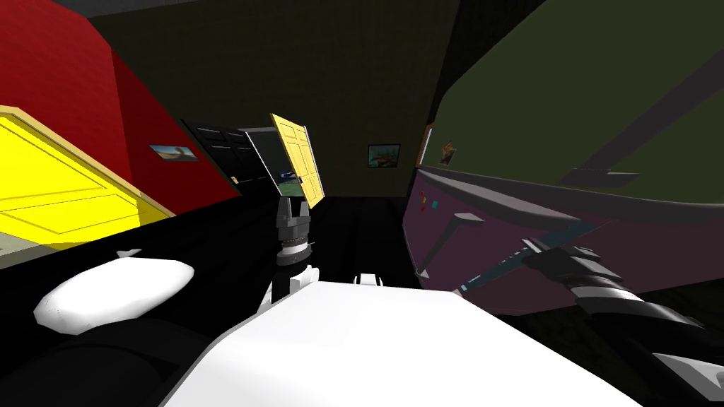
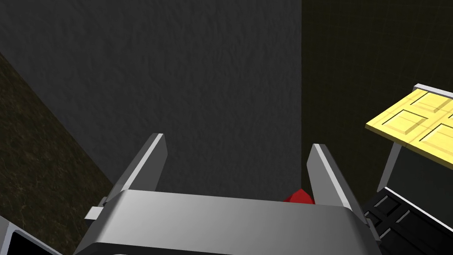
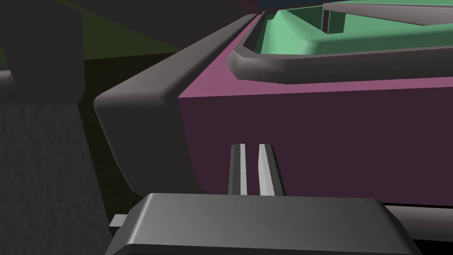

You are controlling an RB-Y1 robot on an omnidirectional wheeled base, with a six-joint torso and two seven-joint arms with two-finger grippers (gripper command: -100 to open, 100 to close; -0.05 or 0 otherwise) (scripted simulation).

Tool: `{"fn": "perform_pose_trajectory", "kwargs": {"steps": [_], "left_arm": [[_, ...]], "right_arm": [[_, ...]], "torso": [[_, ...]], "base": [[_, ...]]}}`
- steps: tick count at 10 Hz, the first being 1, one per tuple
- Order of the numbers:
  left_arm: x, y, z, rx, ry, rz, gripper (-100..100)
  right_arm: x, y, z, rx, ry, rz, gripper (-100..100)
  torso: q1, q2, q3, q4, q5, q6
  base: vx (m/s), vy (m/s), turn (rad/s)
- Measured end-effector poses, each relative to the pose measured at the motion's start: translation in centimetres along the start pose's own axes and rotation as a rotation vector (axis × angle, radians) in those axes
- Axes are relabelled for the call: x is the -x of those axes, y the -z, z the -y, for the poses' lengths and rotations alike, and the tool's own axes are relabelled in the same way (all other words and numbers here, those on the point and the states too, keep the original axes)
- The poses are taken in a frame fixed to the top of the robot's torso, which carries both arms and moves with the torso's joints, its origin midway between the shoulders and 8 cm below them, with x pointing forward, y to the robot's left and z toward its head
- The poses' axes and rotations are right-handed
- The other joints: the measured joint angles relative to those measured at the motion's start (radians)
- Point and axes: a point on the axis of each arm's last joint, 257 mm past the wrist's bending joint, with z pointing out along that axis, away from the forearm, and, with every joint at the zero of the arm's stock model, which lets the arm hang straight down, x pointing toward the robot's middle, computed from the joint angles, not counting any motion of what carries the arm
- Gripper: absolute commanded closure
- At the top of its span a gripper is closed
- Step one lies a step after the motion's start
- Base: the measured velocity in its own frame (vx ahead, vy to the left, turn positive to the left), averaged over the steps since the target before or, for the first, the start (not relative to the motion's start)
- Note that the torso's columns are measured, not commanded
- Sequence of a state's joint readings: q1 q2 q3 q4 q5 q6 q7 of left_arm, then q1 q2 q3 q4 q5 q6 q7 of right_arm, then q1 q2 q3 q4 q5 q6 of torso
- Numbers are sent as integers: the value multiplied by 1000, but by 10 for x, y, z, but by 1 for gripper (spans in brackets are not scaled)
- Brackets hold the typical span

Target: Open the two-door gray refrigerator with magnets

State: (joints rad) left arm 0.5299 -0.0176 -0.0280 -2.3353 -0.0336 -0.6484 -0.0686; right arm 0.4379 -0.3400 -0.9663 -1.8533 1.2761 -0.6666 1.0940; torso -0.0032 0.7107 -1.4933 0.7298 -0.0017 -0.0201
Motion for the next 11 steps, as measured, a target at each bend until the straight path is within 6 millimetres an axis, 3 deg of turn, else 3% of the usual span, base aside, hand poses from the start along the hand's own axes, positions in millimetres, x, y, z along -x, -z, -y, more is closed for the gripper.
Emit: {"fn": "perform_pose_trajectory", "kwargs": {"steps": [1, 3, 4, 6, 8, 11], "left_arm": [[0, 0, 0, 0, 0, 0, 0], [0, 0, 0, 0, -1, 0, 0], [0, 0, 0, 0, 0, 0, 0], [0, 0, 0, 0, 0, 0, 0], [0, 0, 0, 0, 0, 0, 0], [0, 0, 0, 0, 0, 0, 0]], "right_arm": [[0, 0, 4, -7, 4, -2, -100], [-11, 7, 12, 6, 15, -17, -100], [-14, 10, 9, 12, 10, -26, 100], [-9, 8, -4, 17, -4, -21, 100], [-4, 0, -7, 22, -6, -8, 100], [4, -15, -10, 23, -16, 9, 100]], "torso": [[-12, 2, 2, -2, -7, 5], [-3, 7, 2, 5, 6, 4], [5, 12, 4, 5, 8, 5], [8, 15, 7, 9, 12, 2], [16, 14, 9, 6, 8, 18], [9, 21, 13, 7, 4, 11]], "base": [[33, 78, -104], [53, 47, -92], [-66, -42, 75], [-71, -42, 44], [143, 145, -322], [162, 270, -361]]}}
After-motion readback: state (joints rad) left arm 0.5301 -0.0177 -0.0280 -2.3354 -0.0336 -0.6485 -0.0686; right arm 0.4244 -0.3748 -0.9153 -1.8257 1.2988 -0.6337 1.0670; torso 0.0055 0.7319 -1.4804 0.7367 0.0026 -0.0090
